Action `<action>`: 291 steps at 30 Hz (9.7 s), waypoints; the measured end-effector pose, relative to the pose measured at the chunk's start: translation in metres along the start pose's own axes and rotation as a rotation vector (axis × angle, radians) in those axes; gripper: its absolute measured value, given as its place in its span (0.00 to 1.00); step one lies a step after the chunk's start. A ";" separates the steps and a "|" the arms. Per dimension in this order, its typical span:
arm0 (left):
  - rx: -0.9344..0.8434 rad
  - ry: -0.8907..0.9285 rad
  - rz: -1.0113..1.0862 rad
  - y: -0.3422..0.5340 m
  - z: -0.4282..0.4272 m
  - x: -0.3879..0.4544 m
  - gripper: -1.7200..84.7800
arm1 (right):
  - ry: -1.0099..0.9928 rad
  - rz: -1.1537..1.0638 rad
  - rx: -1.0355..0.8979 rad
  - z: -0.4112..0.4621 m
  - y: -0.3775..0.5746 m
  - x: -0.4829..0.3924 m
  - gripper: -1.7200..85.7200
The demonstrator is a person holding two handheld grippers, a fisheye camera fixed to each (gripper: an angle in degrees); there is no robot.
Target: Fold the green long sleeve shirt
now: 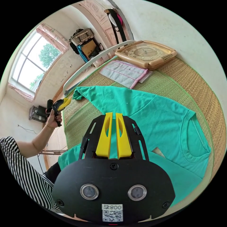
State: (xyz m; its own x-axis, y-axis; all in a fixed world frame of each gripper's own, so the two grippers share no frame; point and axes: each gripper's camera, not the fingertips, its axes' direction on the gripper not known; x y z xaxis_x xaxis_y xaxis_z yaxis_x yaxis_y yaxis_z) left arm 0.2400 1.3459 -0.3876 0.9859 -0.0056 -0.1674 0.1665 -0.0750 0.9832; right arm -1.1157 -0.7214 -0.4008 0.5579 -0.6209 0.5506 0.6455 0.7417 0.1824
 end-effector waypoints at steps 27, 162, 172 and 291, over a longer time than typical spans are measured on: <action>-0.174 -0.842 0.814 0.031 0.093 0.471 0.04 | -0.168 0.097 -0.103 0.089 0.009 0.002 0.04; -0.526 -0.065 0.199 0.086 0.780 0.357 0.03 | -0.718 0.484 0.735 -0.377 0.596 0.363 0.03; -0.539 -0.158 0.289 0.063 0.820 0.419 0.03 | -0.576 0.745 0.612 -0.315 0.666 0.426 0.03; -0.547 -0.565 0.959 0.193 0.533 0.497 0.03 | -0.356 0.189 0.038 0.107 -0.111 0.259 0.02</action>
State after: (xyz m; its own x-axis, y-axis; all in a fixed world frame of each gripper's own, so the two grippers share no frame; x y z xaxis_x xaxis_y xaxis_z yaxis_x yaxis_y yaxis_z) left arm 0.7527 0.7973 -0.3199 0.5905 -0.2676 0.7614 -0.4980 0.6215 0.6047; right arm -1.0983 -0.9376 -0.1915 0.4452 -0.3512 0.8237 0.5253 0.8474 0.0774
